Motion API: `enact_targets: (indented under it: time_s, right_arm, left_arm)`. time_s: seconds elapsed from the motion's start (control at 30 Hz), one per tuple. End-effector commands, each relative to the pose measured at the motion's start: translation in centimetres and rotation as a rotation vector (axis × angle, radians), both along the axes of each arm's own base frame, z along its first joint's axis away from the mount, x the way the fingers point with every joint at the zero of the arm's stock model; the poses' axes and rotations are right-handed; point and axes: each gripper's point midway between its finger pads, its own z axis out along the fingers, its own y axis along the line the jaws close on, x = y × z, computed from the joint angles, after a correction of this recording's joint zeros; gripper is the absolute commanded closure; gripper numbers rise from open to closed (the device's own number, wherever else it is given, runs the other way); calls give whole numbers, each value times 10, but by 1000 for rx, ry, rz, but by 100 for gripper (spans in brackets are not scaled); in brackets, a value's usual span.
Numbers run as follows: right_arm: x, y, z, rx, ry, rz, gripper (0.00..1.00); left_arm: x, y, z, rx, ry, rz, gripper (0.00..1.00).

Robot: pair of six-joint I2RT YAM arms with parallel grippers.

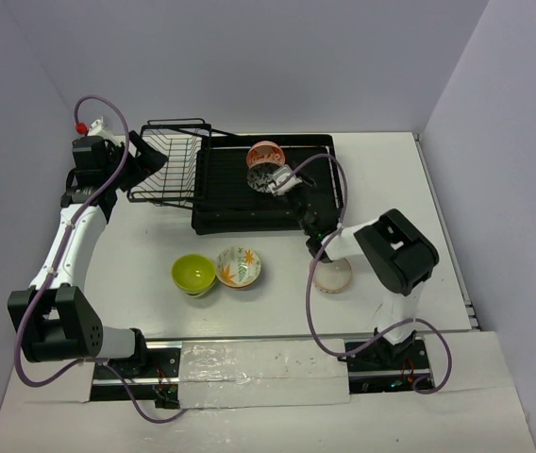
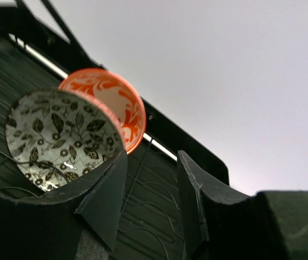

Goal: Load the bowls into the dish rack
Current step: Pick up the bowl from the center of the board.

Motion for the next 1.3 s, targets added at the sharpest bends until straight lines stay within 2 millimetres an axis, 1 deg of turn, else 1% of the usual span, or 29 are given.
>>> enact_targets:
  time_s: [0.0,0.03,0.07,0.1,0.13,0.17,0.2,0.23,0.27,0.3,0.33,0.37,0.4,0.57,0.6,0.63,0.67,0.7,0.73,0.77,0.83,0.87,0.9,0.93,1.0,1.03,1.07,1.17,1.27]
  right_arm:
    - [-15,-9,47,126,-64,5,50]
    - [-19,-10,48,134,-49,9,50]
    - [-27,-13,60,161,-54,14,49]
    - [-30,-13,55,191,0,22,49]
    - [-35,-13,55,207,29,32,49]
    - [-42,-16,76,255,24,44,49]
    - [-44,-13,59,266,140,48,50]
    - [-47,-13,60,281,182,49,50]
    - [-51,-13,84,369,189,51,52]
    - [-56,-12,68,347,294,40,56]
    - [-60,-11,68,354,331,44,61]
    - [-65,-12,86,419,335,36,61]
    - [-72,-12,73,406,410,13,61]
    - [-97,-28,69,534,541,-58,61]
    - [-104,-31,59,531,587,-75,60]
    - [-112,-32,57,538,609,-63,60]
    - [-120,-30,47,550,663,-59,59]
    - [-128,-24,42,560,705,-22,58]
    - [-135,-21,39,571,734,3,53]
    - [-146,-20,29,577,792,6,50]
    - [-156,-21,22,590,830,-6,49]
    - [-161,-25,21,617,841,-22,48]
    - [-164,-36,14,622,849,-84,48]
    - [-169,-43,13,635,849,-111,48]
    - [-177,-55,3,655,874,-174,48]
    - [-179,-65,0,661,859,-222,48]
    - [-186,-72,-9,668,889,-266,47]
    - [-197,-90,-21,701,903,-364,47]
    - [-207,-107,-33,717,913,-458,47]
  left_arm:
    - [1,0,30,-5,-83,-8,8]
    - [1,0,29,-6,-82,-9,8]
    - [1,0,28,-8,-78,-9,8]
    - [2,1,29,-8,-81,-8,8]
    - [1,0,28,-9,-80,-10,8]
    - [1,0,29,-9,-83,-10,8]
    - [1,1,30,-7,-84,-6,8]
    - [1,1,30,-7,-84,-6,8]
    - [1,2,31,-5,-88,-3,8]
    - [1,3,31,-2,-88,0,8]
    - [1,4,30,-1,-86,3,8]
    - [1,4,29,0,-85,5,8]
    - [2,5,29,0,-85,6,8]
    - [5,5,21,-1,-65,8,7]
    - [5,5,21,-5,-63,8,8]
    - [5,5,19,-5,-58,8,8]
    - [6,5,18,-5,-57,8,8]
    - [6,5,17,-7,-55,8,7]
    - [5,5,17,-7,-54,12,7]
    - [6,5,16,-5,-53,12,8]
    - [5,6,15,-1,-52,17,8]
    - [4,6,16,1,-55,20,7]
    - [4,6,17,6,-58,20,8]
    - [4,6,18,8,-61,23,7]
    - [3,3,18,15,-60,20,8]
    - [2,2,20,19,-67,19,7]
    - [1,1,20,25,-68,19,7]
    - [0,-7,19,52,-68,10,7]
    - [1,-8,17,59,-61,10,7]
